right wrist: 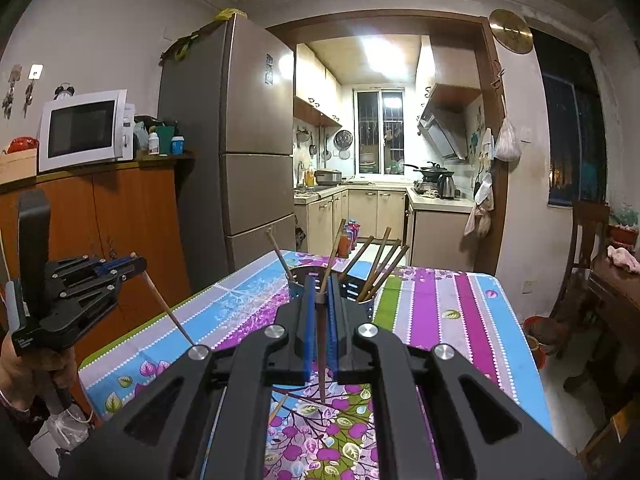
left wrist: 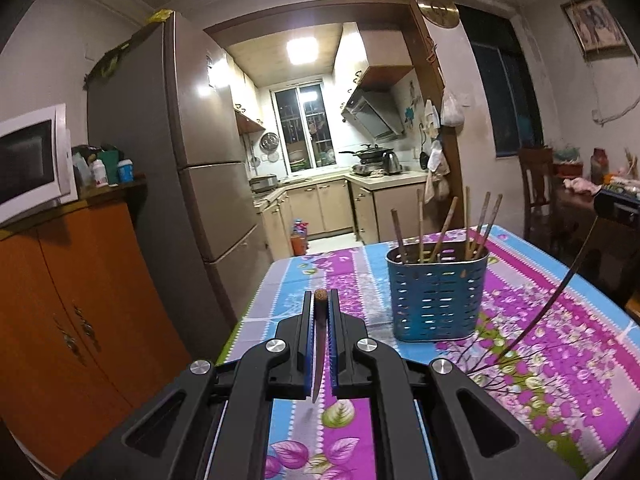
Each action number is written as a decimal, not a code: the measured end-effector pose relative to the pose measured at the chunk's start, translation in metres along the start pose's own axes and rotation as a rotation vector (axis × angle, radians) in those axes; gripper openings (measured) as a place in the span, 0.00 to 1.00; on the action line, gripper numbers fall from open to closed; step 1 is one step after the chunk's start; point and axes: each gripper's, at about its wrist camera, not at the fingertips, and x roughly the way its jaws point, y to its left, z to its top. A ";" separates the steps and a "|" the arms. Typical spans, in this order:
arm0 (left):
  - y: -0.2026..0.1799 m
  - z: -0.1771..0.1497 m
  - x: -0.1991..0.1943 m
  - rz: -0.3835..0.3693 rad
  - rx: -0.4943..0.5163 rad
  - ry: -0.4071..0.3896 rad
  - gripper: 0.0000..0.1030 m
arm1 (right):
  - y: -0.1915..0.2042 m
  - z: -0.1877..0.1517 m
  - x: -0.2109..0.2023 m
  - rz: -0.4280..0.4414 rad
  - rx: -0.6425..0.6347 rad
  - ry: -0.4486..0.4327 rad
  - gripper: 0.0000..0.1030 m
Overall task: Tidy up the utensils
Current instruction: 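Lift both held chopsticks and carry them over the blue holder, then lower both chopsticks down into the holder slots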
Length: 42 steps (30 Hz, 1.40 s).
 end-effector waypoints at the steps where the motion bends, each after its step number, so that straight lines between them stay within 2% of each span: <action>1: 0.000 -0.001 0.001 0.000 0.002 0.003 0.07 | 0.000 -0.001 0.000 0.000 -0.003 0.002 0.05; 16: -0.004 -0.006 0.000 0.032 0.029 -0.006 0.07 | 0.005 0.000 0.005 0.003 -0.015 0.017 0.05; 36: -0.005 -0.009 -0.001 0.039 0.041 -0.009 0.07 | 0.009 0.000 0.001 0.008 -0.034 0.001 0.05; 39: -0.003 -0.009 0.000 0.017 0.027 -0.003 0.07 | 0.009 0.000 0.001 0.009 -0.033 0.000 0.05; 42: 0.004 0.001 0.004 -0.070 -0.025 0.013 0.07 | 0.010 0.005 0.002 0.005 -0.039 -0.012 0.05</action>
